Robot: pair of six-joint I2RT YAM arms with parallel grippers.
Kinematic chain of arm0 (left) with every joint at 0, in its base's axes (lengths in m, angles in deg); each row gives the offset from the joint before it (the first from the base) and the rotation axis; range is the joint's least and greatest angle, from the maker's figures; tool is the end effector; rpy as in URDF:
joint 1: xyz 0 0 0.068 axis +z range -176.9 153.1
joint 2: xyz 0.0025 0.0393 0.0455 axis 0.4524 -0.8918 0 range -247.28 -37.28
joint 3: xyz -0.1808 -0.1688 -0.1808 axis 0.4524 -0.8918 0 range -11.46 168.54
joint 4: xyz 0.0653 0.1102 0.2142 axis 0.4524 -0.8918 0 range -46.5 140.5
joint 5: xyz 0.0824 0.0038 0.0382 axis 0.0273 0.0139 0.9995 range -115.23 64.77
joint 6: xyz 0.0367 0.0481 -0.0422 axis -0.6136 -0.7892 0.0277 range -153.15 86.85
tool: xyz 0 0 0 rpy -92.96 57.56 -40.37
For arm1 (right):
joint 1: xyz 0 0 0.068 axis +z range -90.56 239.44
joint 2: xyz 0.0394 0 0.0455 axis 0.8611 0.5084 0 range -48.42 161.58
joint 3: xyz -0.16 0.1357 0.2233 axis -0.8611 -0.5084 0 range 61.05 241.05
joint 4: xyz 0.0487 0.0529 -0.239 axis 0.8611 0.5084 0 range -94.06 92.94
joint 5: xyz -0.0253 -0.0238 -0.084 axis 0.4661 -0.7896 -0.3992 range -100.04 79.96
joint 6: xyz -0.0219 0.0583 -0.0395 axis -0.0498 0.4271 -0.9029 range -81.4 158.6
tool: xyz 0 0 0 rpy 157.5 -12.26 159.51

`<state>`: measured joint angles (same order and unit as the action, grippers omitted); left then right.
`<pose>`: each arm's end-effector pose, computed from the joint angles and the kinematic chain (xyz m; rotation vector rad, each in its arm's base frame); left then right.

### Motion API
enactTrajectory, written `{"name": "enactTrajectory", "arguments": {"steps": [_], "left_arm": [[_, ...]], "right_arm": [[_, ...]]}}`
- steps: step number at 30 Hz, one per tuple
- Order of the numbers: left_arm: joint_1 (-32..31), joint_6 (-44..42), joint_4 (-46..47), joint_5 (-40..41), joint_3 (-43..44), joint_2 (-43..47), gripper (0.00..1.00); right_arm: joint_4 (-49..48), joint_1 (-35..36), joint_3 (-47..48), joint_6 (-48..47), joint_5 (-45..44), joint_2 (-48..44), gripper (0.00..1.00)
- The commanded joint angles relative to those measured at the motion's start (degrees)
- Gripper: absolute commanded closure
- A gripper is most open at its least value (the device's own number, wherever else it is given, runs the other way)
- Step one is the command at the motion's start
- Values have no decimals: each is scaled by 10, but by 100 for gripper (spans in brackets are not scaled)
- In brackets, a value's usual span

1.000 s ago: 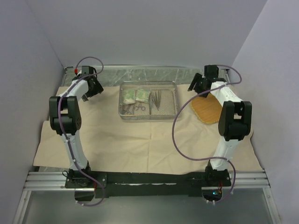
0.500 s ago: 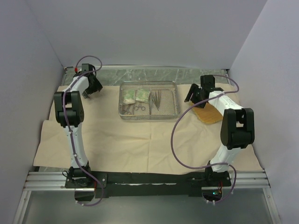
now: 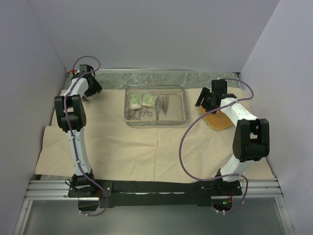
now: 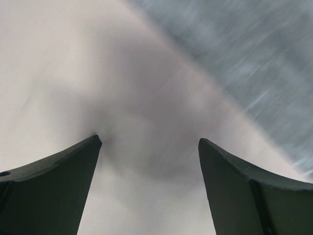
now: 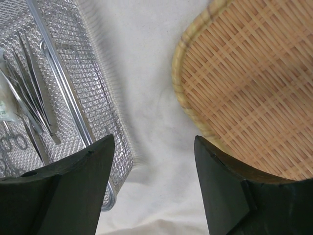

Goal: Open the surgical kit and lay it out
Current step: Smooth out the surgical kit at the center of the board.

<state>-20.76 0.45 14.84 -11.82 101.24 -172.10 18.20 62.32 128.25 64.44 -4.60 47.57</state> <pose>0.5351 0.0720 0.1800 -0.9444 2.3594 0.1157 0.3680 0.0245 0.2460 0.4538 2.4441 0.3324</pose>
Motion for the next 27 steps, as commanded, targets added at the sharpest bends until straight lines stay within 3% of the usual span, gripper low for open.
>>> {"name": "enactTrajectory", "arguments": {"steps": [1,6,7,11,14,20,27], "left_arm": [[0,8,-6,29,-85,125,10],[-47,16,-1,66,-228,262,8],[-58,22,1,68,-252,279,1],[-92,30,26,58,-390,359,1],[-103,31,35,38,-440,402,1],[-129,15,66,-10,-442,446,1],[-186,15,95,-56,-421,434,1]], "right_arm": [[-7,13,-22,-6,-21,-54,26],[-3,50,-72,0,-39,-102,26],[-3,68,-81,2,-44,-111,26],[-12,101,-131,13,-53,-149,26],[-20,106,-133,11,-51,-153,26],[-27,107,-93,-1,-41,-131,26],[-24,107,-24,-14,-38,-64,26]]}}
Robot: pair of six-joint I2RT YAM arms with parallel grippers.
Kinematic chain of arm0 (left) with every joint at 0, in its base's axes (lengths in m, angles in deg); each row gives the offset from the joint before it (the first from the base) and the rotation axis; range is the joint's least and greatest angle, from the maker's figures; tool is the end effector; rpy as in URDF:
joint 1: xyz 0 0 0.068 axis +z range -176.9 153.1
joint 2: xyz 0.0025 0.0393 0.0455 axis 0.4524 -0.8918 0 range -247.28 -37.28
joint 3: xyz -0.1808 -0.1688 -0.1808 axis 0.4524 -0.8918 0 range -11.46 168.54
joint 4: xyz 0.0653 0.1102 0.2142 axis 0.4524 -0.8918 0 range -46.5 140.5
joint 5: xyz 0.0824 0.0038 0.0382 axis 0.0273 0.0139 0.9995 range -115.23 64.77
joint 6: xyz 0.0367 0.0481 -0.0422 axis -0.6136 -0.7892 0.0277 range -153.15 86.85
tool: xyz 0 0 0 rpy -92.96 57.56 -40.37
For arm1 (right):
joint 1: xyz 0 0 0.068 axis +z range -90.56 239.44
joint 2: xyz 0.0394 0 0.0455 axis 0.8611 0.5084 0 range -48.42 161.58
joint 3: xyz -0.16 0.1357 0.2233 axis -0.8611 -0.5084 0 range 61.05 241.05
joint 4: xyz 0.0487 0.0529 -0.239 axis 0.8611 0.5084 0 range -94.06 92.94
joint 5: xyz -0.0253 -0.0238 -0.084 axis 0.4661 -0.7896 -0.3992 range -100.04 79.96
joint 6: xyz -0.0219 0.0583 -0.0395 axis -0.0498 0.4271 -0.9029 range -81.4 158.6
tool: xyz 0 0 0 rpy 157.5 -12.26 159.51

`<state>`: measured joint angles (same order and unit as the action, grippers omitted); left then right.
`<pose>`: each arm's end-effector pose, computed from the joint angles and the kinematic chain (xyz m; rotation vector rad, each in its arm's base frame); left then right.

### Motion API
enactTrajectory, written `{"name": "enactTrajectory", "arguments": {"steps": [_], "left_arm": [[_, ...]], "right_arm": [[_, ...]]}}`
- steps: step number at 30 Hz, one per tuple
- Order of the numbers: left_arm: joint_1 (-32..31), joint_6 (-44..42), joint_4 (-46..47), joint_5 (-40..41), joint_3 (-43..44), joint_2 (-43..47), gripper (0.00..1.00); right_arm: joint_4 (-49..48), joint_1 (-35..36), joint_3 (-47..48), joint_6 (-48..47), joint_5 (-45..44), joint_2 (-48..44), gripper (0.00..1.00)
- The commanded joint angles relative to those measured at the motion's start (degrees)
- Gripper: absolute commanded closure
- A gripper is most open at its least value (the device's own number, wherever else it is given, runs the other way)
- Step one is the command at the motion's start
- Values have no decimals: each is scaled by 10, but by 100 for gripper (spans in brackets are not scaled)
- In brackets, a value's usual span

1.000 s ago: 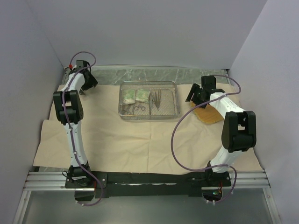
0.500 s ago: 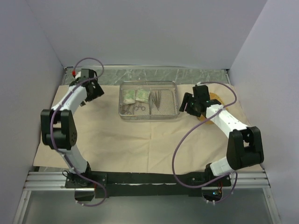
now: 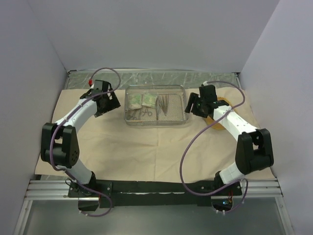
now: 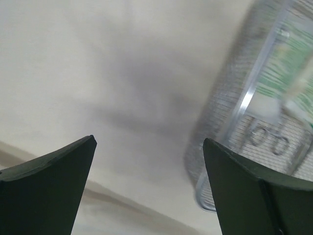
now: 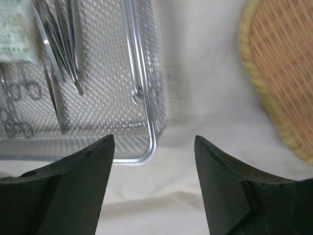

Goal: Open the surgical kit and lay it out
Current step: Smooth out the surgical kit at the center of the board, then move the container from the surgical kit.

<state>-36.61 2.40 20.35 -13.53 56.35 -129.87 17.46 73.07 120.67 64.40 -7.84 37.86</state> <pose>0.3440 -0.0461 0.2589 -0.6380 2.4190 -0.0678 0.3158 0.0791 0.2599 0.2412 2.4311 0.3590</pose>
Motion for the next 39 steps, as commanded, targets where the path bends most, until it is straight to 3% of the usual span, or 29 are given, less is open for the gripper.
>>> {"name": "enactTrajectory", "arguments": {"steps": [1,14,25,28,29,30,35,39], "left_arm": [[-42,-3,39,-40,29,8,1],[-127,-14,13,-20,50,-57,13],[-142,-15,5,5,60,-97,33],[-145,-18,4,8,64,-104,45],[-145,-19,0,10,65,-106,49],[-147,-20,-3,13,65,-105,59],[-157,-25,-17,33,51,-75,73],[-165,-22,-29,38,36,-44,76]], "right_arm": [[-15,1,59,-15,-5,42,26],[0,23,102,-37,-21,135,36],[-5,36,103,-42,-40,158,49],[-3,37,103,-43,-44,162,55],[-2,38,104,-44,-45,161,62],[0,39,104,-44,-47,160,66],[13,48,89,-47,-58,124,88],[21,63,66,-44,-65,77,94]]}}
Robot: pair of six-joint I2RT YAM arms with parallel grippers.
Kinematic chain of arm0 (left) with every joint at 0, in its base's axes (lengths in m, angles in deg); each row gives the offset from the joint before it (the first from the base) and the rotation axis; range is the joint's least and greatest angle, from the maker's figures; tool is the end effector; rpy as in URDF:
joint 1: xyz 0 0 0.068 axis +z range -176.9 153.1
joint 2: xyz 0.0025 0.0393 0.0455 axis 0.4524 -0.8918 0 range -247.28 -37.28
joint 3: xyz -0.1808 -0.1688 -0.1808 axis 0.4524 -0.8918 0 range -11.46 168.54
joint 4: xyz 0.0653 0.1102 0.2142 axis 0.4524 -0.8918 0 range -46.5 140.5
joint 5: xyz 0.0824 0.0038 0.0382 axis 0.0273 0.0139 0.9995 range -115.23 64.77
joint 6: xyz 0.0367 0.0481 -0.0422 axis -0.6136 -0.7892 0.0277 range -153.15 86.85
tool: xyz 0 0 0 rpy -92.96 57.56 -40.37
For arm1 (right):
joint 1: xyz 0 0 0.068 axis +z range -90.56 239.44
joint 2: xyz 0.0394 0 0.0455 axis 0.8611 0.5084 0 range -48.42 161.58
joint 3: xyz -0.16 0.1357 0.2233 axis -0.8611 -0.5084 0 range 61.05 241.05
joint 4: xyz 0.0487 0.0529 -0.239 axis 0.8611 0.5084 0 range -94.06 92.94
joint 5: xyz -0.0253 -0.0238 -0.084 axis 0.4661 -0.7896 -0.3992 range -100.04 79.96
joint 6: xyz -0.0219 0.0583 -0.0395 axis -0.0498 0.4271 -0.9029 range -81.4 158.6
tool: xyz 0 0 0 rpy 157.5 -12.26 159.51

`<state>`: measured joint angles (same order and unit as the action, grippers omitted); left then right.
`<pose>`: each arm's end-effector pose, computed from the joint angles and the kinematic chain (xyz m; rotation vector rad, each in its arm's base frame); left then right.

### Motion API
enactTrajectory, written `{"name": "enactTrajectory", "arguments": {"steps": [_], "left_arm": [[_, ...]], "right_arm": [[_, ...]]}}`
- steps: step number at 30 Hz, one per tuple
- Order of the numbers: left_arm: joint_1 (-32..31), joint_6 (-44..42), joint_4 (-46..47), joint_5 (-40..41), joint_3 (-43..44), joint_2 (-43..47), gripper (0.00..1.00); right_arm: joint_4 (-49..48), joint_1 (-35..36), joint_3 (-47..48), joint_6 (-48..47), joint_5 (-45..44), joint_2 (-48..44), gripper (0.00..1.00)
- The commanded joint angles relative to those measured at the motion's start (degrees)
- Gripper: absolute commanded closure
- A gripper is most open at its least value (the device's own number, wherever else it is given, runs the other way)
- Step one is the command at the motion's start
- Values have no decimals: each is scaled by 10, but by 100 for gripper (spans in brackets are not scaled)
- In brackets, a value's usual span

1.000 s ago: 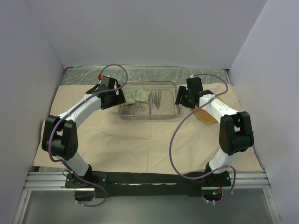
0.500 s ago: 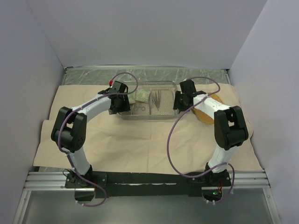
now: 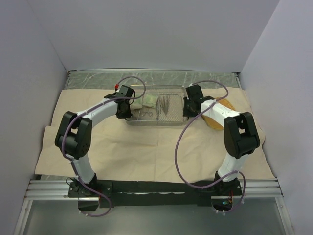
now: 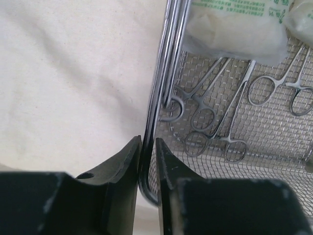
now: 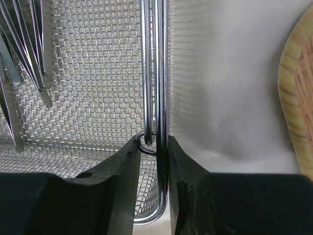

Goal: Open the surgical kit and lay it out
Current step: Move the container from the surgical kit.

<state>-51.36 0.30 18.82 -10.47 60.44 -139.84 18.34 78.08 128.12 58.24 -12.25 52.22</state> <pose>0.3501 -0.1420 0.2197 -0.2862 2.5835 -0.0155 0.3587 0.1186 0.2162 0.0375 2.5600 0.2102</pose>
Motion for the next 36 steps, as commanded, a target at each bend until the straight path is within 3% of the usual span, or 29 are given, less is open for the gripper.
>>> {"name": "enactTrajectory", "arguments": {"steps": [1,9,17,19,25,26,29,32,36], "left_arm": [[-20,-1,-16,10,-11,61,76],[-51,16,-54,13,-85,147,74],[-69,44,-76,-18,-153,199,67],[-71,44,-77,-18,-159,202,64],[-79,37,-73,-39,-163,215,54],[-79,39,-73,-29,-160,216,44],[-75,42,-72,4,-139,221,29],[-61,36,-64,26,-98,215,19],[-30,14,-27,41,-74,176,16]], "right_arm": [[19,16,-13,17,-23,-74,94],[46,48,-83,28,-30,-150,94],[45,59,-132,47,-5,-166,90],[42,58,-135,51,-2,-168,75],[68,58,-94,37,-29,-164,53],[71,56,-83,35,-36,-161,50],[81,55,-69,36,-39,-160,40],[77,50,-61,42,-42,-173,31],[64,32,-60,50,-50,-184,22]]}}
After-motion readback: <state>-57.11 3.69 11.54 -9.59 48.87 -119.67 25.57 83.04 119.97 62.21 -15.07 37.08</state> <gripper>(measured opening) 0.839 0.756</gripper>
